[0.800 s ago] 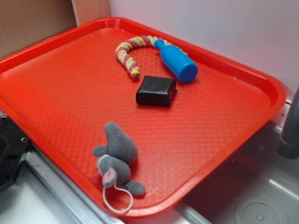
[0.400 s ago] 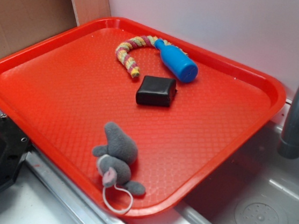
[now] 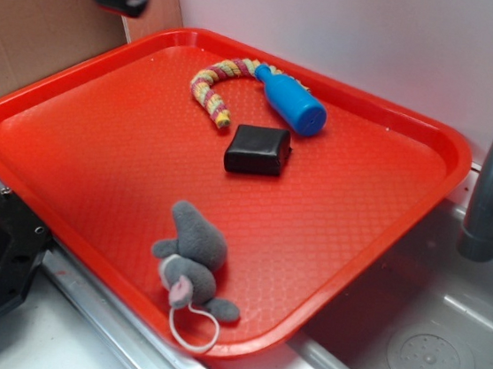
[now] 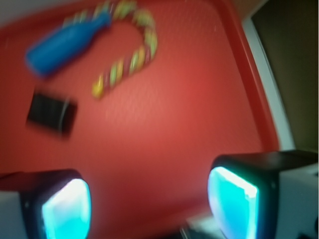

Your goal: Grab the multicolored rope.

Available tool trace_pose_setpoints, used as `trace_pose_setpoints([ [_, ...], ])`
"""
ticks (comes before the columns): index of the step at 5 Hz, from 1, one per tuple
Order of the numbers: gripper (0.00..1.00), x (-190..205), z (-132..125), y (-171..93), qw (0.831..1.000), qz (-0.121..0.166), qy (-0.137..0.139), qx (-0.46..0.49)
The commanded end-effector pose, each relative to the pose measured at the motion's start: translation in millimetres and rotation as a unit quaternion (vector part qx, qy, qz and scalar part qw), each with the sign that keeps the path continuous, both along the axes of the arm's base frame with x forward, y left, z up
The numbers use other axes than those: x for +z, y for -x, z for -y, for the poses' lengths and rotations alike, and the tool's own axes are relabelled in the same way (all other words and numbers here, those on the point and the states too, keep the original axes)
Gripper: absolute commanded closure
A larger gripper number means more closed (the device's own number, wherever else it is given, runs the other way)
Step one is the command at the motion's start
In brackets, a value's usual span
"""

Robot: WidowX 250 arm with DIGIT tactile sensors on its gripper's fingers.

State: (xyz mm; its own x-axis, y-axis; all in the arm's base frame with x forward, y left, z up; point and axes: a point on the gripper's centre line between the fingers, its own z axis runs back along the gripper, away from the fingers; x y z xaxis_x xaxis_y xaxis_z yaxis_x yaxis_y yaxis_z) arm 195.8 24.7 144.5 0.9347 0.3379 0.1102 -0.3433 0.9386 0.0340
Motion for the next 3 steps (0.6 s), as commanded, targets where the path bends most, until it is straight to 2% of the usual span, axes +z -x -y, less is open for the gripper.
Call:
trace_pose_setpoints([
  [1,0.0,-43,-6,-46,0.996,0.067,0.013,0.063],
  [3,0.0,-81,-8,-69,0.997,0.027,-0.002,0.078],
])
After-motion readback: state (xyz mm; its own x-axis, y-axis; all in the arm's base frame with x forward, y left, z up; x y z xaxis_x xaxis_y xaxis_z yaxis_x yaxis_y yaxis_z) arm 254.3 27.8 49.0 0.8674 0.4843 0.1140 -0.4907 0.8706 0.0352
